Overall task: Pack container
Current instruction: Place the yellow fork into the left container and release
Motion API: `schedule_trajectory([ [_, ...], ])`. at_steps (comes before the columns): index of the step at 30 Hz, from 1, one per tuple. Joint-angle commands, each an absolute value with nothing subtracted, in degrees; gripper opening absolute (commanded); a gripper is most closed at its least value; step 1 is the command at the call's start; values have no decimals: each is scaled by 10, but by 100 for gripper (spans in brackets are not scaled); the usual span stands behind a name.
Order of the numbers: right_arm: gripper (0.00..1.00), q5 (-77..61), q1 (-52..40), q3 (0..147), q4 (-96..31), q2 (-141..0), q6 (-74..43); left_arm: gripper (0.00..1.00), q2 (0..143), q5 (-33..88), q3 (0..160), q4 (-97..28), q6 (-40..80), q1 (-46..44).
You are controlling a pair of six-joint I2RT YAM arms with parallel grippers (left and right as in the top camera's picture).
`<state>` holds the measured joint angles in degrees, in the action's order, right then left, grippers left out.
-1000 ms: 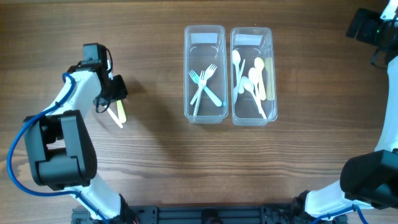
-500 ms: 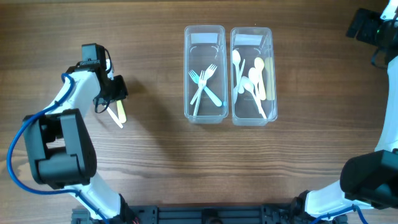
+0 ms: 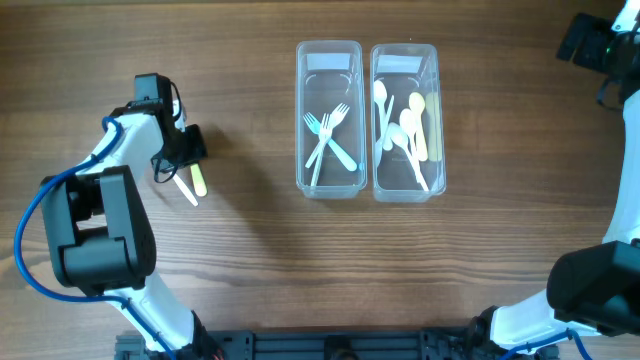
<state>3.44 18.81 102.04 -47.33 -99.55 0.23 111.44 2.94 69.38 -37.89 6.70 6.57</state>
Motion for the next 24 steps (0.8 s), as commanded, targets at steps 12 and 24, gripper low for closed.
schedule_trajectory([
  [12, 100, 32, 185, 1016, -472, -1001, 0, 4, 967, 199, 800, -385, 147, 54],
  [24, 100, 32, 185, 1016, -472, -1001, 0, 5, 914, 210, 845, -317, 203, -131],
])
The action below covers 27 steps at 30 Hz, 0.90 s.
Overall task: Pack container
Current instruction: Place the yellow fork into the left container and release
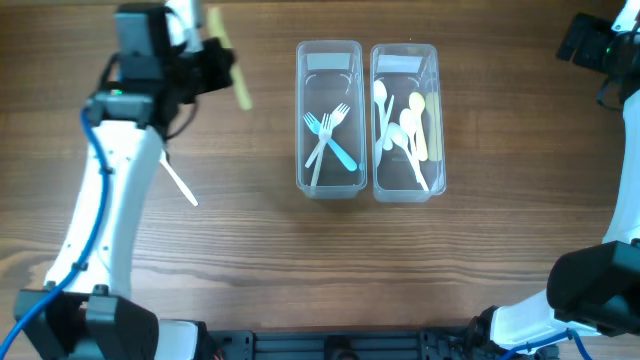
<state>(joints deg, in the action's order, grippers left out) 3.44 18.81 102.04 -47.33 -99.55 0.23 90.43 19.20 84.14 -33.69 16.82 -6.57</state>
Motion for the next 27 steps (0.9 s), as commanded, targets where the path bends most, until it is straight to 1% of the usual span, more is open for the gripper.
schedule_trajectory([
  [1, 100, 32, 185, 1016, -472, -1001, 0, 5, 918, 210, 845, -307, 204, -151],
  [3, 100, 32, 185, 1016, -472, -1001, 0, 5, 924, 199, 845, -295, 204, -182],
  [6, 100, 32, 185, 1016, -472, -1001, 0, 4, 945, 122, 845, -296, 204, -237],
  [10, 100, 32, 185, 1016, -472, -1001, 0, 4, 990, 82, 845, -304, 199, -275],
  [17, 100, 32, 185, 1016, -472, -1001, 0, 4, 1098, 83, 845, -304, 199, -285],
  [21, 100, 32, 185, 1016, -472, -1001, 0, 4, 1136, 83, 845, -304, 199, -285],
  [22, 100, 32, 185, 1016, -472, -1001, 0, 7, 1138, 82, 845, -304, 199, -285],
  [23, 100, 32, 185, 1016, -472, -1001, 0, 14, 1138, 82, 845, -302, 199, -285],
  [25, 100, 32, 185, 1016, -472, -1001, 0, 32, 1131, 82, 846, -295, 199, -284],
  [26, 100, 32, 185, 1016, -472, -1001, 0, 34, 1127, 82, 848, -293, 199, -284],
  [27, 100, 32, 185, 1016, -472, -1001, 0, 39, 1121, 82, 851, -293, 199, -283],
])
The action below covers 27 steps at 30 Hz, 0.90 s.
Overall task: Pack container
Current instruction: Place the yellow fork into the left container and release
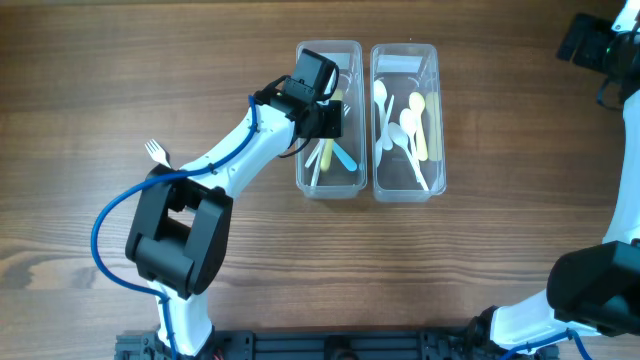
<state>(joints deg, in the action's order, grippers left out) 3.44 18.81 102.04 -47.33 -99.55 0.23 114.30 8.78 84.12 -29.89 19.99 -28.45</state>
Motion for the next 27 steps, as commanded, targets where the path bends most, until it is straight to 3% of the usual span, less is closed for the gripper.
schedule_trajectory([
  [1, 100, 32, 185, 1016, -472, -1001, 0, 43, 1114, 82, 856, -293, 198, -281],
  [3, 100, 32, 185, 1016, -472, -1001, 0, 51, 1096, 82, 866, -294, 198, -278],
  [11, 100, 32, 185, 1016, -472, -1001, 0, 48, 990, 43, 905, -326, 201, -244],
  [17, 100, 32, 185, 1016, -472, -1001, 0, 48, 938, -58, 905, -461, 244, -191],
  [23, 100, 32, 185, 1016, -472, -1001, 0, 51, 956, -63, 897, -595, 324, -110],
  [27, 100, 32, 185, 1016, -472, -1001, 0, 51, 973, -61, 872, -616, 339, -64],
])
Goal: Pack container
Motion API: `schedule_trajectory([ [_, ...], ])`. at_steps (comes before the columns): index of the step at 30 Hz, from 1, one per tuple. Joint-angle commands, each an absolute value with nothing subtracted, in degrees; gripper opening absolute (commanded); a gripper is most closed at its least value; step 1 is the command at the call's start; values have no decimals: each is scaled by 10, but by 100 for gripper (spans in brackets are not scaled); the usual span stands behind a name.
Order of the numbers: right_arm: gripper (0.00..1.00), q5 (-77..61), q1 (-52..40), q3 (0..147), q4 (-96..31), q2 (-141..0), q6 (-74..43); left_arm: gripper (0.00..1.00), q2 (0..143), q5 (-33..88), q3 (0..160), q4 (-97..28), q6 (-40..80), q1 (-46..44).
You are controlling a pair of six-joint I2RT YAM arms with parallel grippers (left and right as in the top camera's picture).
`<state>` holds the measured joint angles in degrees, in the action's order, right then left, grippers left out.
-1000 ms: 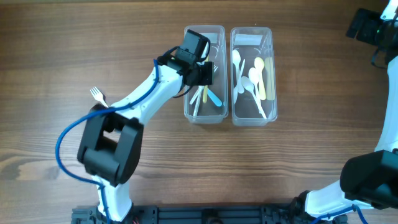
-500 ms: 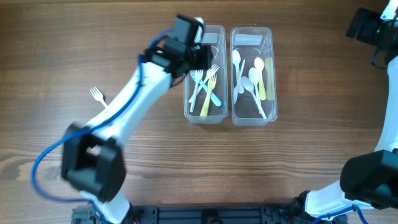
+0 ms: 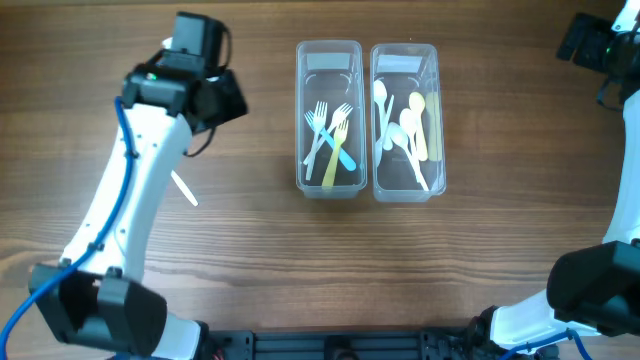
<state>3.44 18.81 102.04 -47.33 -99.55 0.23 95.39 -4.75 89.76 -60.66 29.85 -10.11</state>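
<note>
Two clear containers stand side by side at the table's middle. The left container (image 3: 303, 110) holds several forks, among them a yellow fork (image 3: 333, 158) lying across a blue fork (image 3: 346, 158). Several white and yellow spoons fill the right container (image 3: 436, 110). A white fork (image 3: 184, 188) lies on the table at the left, partly under my left arm. My left gripper (image 3: 228, 99) hovers left of the containers, empty and seemingly open. The right gripper (image 3: 583, 41) is pulled back at the far right corner, its fingers unclear.
The wooden table (image 3: 300, 260) carries nothing else. My left arm (image 3: 125, 200) stretches from the front left edge toward the back. The right arm's base (image 3: 590, 290) sits at the front right.
My left gripper was over the left container with the yellow fork. Now that fork lies in the container and the gripper is back left of it, empty.
My left gripper was down on a yellow fork beside a white fork on the left of the table. Then it held the yellow fork raised at the back left, then over the left container. Now the fork rests among the other forks.
</note>
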Motion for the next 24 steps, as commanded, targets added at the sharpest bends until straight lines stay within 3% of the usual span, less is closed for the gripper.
schedule_trajectory([
  [1, 100, 32, 185, 1016, -472, -1001, 0, 51, 973, -61, 864, -615, 339, -57],
  [8, 100, 32, 185, 1016, -472, -1001, 0, 42, 973, -58, 778, -594, 358, -4],
  [24, 100, 32, 185, 1016, -472, -1001, 0, 49, 974, -59, 623, -475, 359, 61],
])
